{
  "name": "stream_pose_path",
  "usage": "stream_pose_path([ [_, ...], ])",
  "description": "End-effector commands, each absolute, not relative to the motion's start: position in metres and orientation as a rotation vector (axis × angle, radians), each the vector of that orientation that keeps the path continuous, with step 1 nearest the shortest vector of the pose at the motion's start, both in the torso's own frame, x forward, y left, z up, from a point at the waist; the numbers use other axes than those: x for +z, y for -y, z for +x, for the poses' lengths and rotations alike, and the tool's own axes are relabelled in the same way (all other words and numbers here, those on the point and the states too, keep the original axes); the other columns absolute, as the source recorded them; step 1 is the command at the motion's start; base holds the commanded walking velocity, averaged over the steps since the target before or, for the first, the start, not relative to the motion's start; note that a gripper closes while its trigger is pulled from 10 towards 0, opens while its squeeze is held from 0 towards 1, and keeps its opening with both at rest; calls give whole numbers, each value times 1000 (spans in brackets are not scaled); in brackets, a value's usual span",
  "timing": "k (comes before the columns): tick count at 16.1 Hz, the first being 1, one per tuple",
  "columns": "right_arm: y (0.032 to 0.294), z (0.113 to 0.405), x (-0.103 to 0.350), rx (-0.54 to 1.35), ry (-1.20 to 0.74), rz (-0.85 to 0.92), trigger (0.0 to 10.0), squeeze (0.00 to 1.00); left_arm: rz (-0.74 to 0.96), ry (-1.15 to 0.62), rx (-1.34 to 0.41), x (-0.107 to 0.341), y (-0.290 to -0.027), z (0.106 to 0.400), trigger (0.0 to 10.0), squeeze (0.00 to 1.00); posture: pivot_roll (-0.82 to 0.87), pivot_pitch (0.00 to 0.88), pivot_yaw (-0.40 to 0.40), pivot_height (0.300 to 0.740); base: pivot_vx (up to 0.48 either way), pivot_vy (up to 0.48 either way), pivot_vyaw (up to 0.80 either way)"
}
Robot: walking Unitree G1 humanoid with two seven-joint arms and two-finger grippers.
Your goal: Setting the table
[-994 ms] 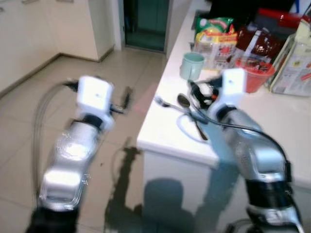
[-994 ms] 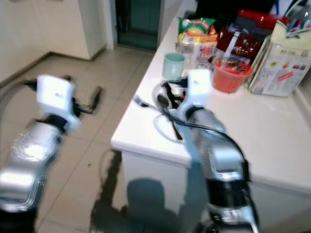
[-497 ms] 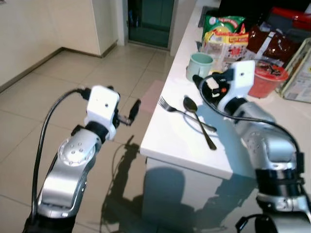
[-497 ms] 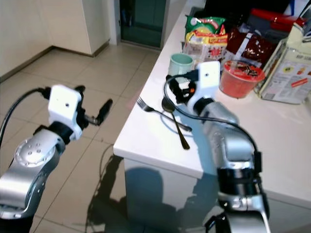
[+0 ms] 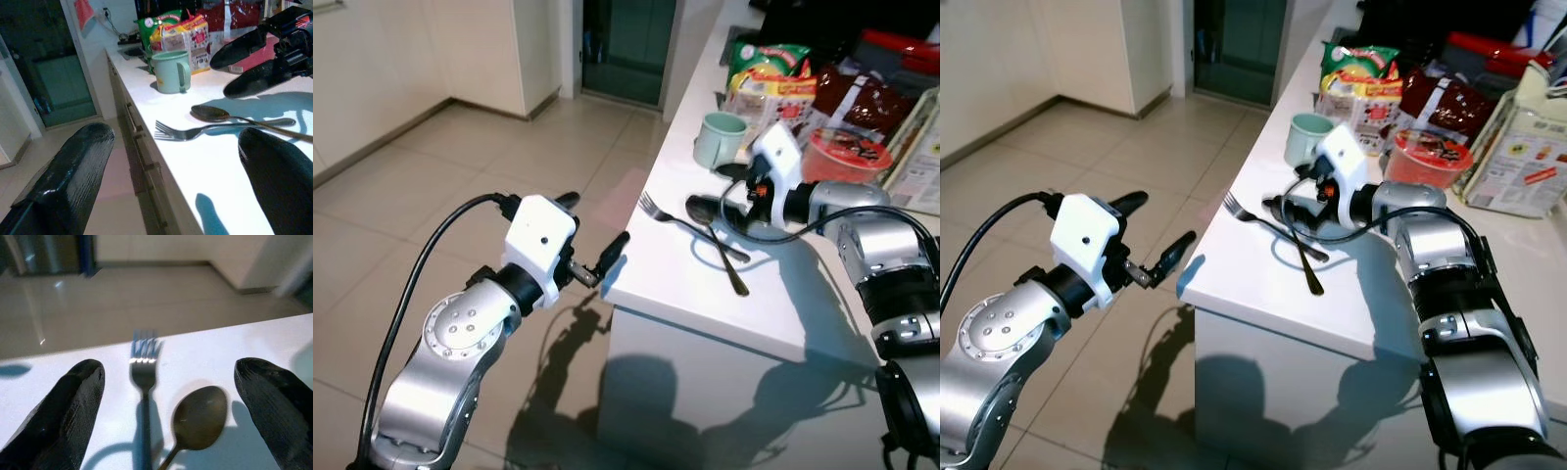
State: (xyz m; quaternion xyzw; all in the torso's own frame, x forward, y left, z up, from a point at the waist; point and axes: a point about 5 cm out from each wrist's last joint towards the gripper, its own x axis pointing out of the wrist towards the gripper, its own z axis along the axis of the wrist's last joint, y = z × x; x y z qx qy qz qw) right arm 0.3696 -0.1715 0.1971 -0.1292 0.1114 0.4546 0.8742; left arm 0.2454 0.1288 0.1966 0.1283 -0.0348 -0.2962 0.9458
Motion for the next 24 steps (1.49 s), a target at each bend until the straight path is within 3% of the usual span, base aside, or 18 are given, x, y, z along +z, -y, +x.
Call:
stream_pose_path([
  [1,177,370,204,991,-242,-314,10000,1000,257,68,-659,197,-122,239,10000,0,130,0,-109,740,0,0,0],
  [3,179,367,193,1075,-311,-391,10000,1000,268,10,-750,186,-118,226,10000,0,130,0,-110,740,0,0,0],
  [4,177,366,188,1089,-315,-394,10000,816,276,-18,-777,181,-117,222,10000,0,127,0,-105,740,0,0,0],
  [5,174,366,182,1105,-324,-387,10000,0,284,-48,-801,176,-116,219,10000,0,125,0,-96,740,0,0,0],
  [8,161,368,170,1142,-371,-340,10000,0,300,-56,-806,177,-119,228,10000,0,120,0,-69,740,0,0,0],
  [15,155,385,180,1033,-469,-282,10000,0,312,-14,-871,198,-120,243,10000,0,118,5,-41,740,0,0,0],
  [24,151,385,182,1081,-590,-417,10000,0,269,-14,-936,212,-120,248,10000,0,137,22,-56,740,0,0,0],
])
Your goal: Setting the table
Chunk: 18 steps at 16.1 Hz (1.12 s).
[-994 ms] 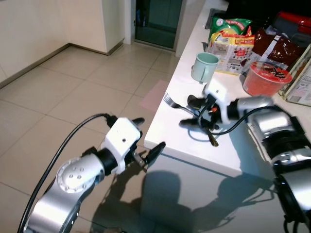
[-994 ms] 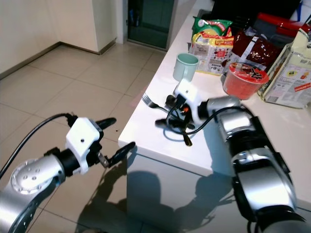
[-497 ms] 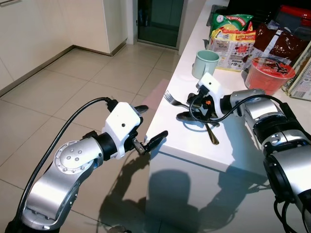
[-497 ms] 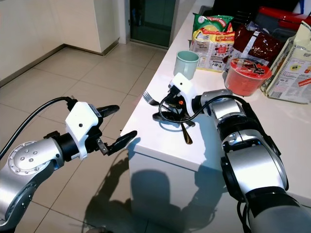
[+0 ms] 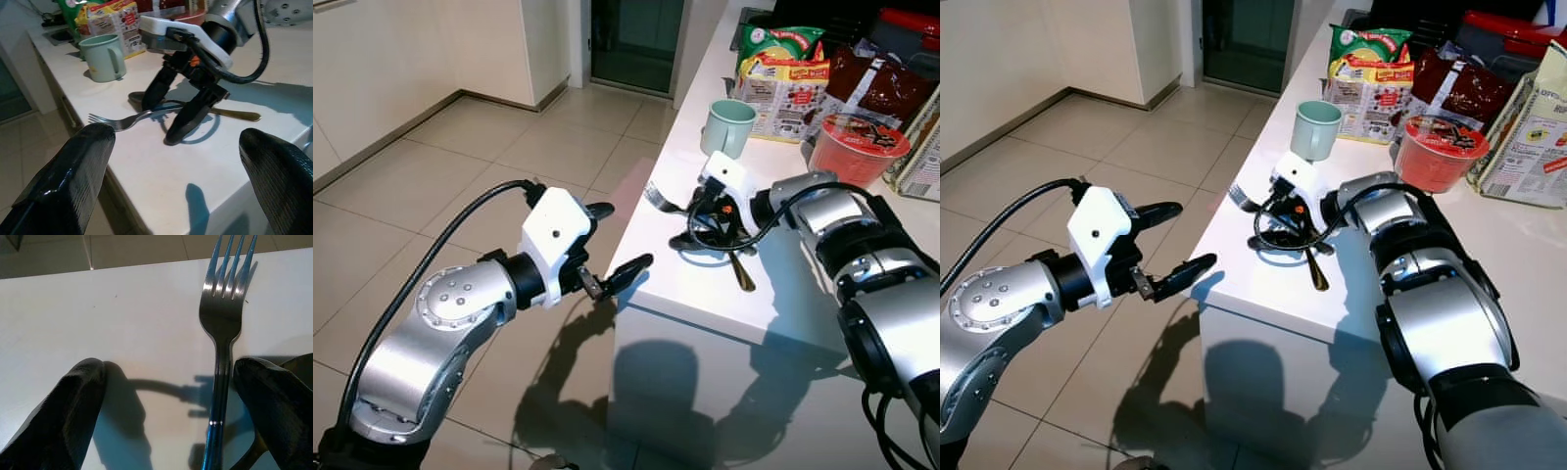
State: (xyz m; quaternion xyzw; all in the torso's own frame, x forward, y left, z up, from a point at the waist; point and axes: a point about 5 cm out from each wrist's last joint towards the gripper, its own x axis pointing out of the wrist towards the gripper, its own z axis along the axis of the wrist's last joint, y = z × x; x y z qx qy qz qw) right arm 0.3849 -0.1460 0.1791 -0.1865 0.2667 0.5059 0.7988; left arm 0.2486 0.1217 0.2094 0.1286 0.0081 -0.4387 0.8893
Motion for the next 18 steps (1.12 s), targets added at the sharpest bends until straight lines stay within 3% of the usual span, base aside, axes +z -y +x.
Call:
stream_pose_path([
  [1,151,385,182,1085,-600,-416,10000,0,268,-16,-944,213,-120,248,10000,0,136,21,-55,740,0,0,0],
  [5,152,384,175,1040,-623,-315,10000,0,264,-22,-957,212,-118,246,10000,0,138,18,-53,740,0,0,0],
  [6,152,384,173,1016,-624,-275,8039,0,262,-22,-958,212,-117,246,10000,0,140,19,-54,740,0,0,0],
  [7,151,384,171,992,-625,-235,4667,0,259,-22,-960,212,-116,245,10000,0,140,19,-54,740,0,0,0],
  [8,151,385,170,972,-625,-208,196,0,258,-22,-961,212,-116,245,10000,0,143,20,-55,740,0,0,0],
  [11,150,384,168,937,-637,-120,0,0,258,-23,-962,212,-116,245,10000,0,144,21,-53,740,0,0,0],
  [18,150,383,167,945,-671,-152,0,0,259,-27,-973,213,-116,244,10000,0,146,25,-51,740,0,0,0],
])
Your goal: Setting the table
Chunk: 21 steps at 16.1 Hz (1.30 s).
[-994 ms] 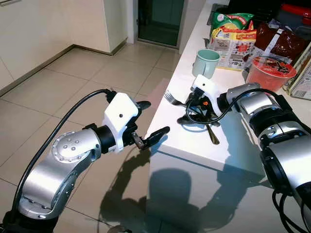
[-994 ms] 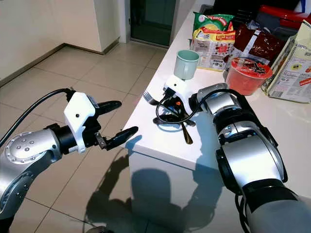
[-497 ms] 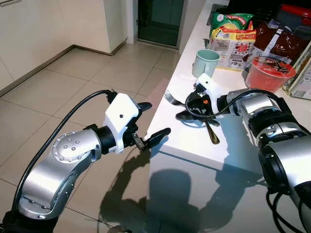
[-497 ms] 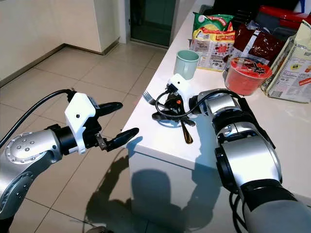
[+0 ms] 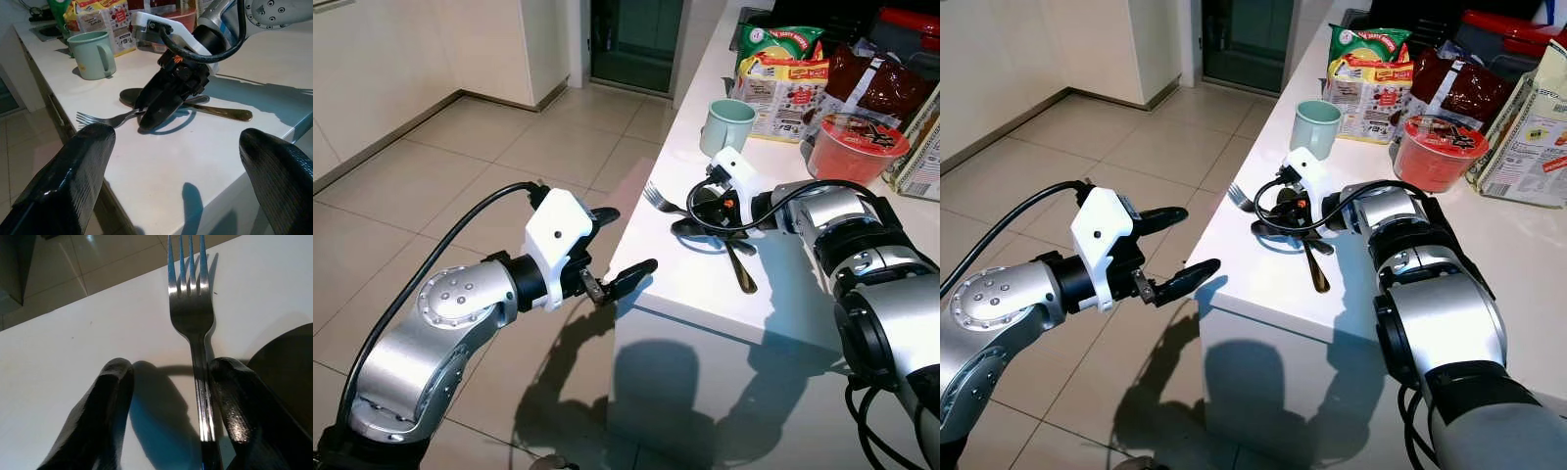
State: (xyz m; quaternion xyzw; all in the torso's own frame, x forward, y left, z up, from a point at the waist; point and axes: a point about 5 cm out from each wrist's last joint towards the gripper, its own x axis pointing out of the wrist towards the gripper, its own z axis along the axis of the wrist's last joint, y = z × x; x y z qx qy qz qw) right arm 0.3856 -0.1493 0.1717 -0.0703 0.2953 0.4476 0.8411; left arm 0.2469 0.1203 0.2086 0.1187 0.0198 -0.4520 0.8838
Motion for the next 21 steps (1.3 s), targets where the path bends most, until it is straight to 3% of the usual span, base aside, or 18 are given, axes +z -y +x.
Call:
stream_pose_path([
  [1,150,383,166,948,-676,-156,0,0,259,-29,-980,213,-116,243,10000,0,146,25,-51,740,0,0,0],
  [17,149,382,166,971,-672,-146,0,0,260,-25,-1001,214,-112,243,10000,0,146,26,-44,740,0,0,0],
  [21,148,386,179,986,-591,-76,0,0,260,-18,-1002,216,-111,244,10000,0,145,26,-43,740,0,0,0],
])
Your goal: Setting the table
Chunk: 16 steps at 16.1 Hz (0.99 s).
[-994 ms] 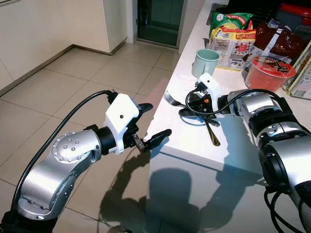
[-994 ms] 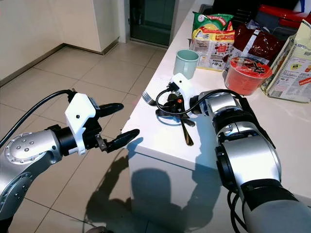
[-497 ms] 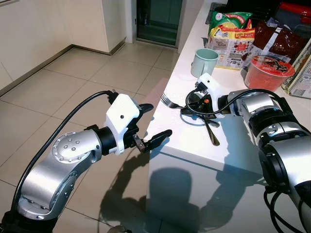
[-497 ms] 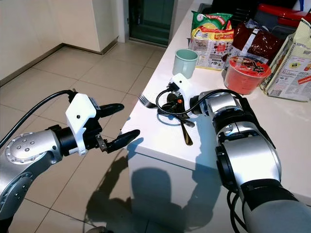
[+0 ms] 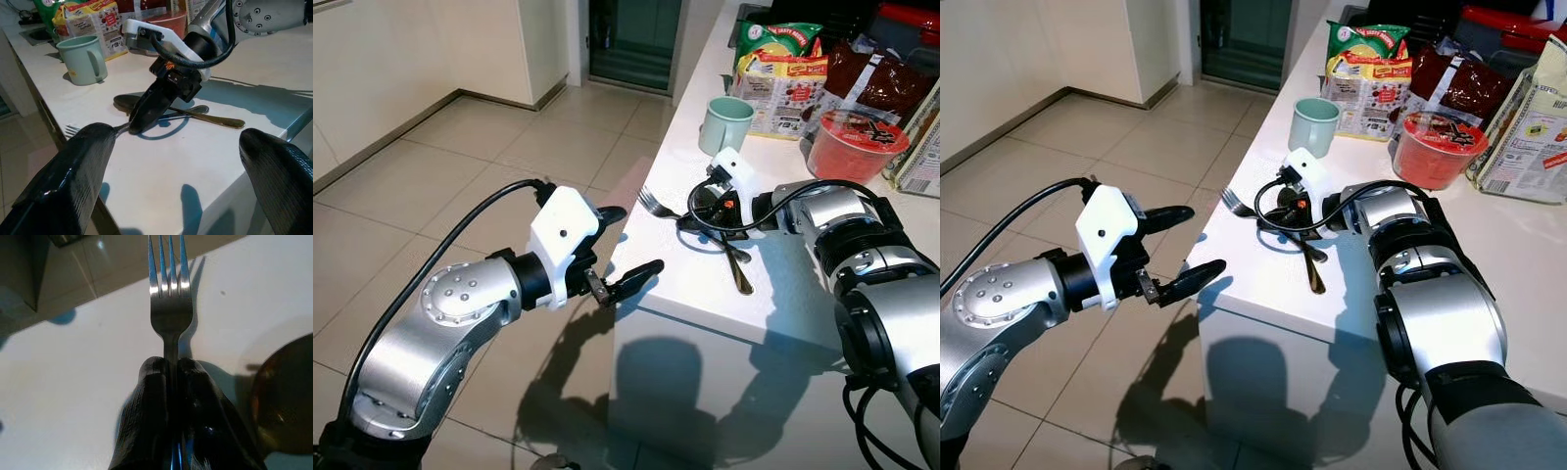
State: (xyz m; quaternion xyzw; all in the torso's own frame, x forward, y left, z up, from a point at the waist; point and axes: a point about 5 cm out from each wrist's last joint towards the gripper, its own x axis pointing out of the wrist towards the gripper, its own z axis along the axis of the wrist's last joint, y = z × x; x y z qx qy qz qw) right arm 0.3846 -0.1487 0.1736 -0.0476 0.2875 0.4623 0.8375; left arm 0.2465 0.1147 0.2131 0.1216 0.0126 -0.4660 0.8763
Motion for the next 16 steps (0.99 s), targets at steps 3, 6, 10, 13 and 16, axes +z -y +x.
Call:
stream_pose_path([
  [3,148,388,189,1009,-538,-33,0,0,261,-16,-1002,217,-111,244,10000,0,145,27,-41,740,0,0,0],
  [6,150,393,214,1018,-425,55,0,0,264,-11,-1002,219,-111,245,10000,0,146,24,-37,740,0,0,0],
  [10,158,394,222,1004,-372,110,0,0,266,-7,-1009,220,-110,246,10000,0,145,21,-33,740,0,0,0],
  [13,161,394,230,1026,-335,157,0,0,269,-6,-1014,220,-110,246,10000,0,144,18,-29,740,0,0,0],
  [16,156,397,252,1041,-205,231,0,0,249,10,-963,221,-113,248,10000,0,140,10,-32,740,0,0,0],
])
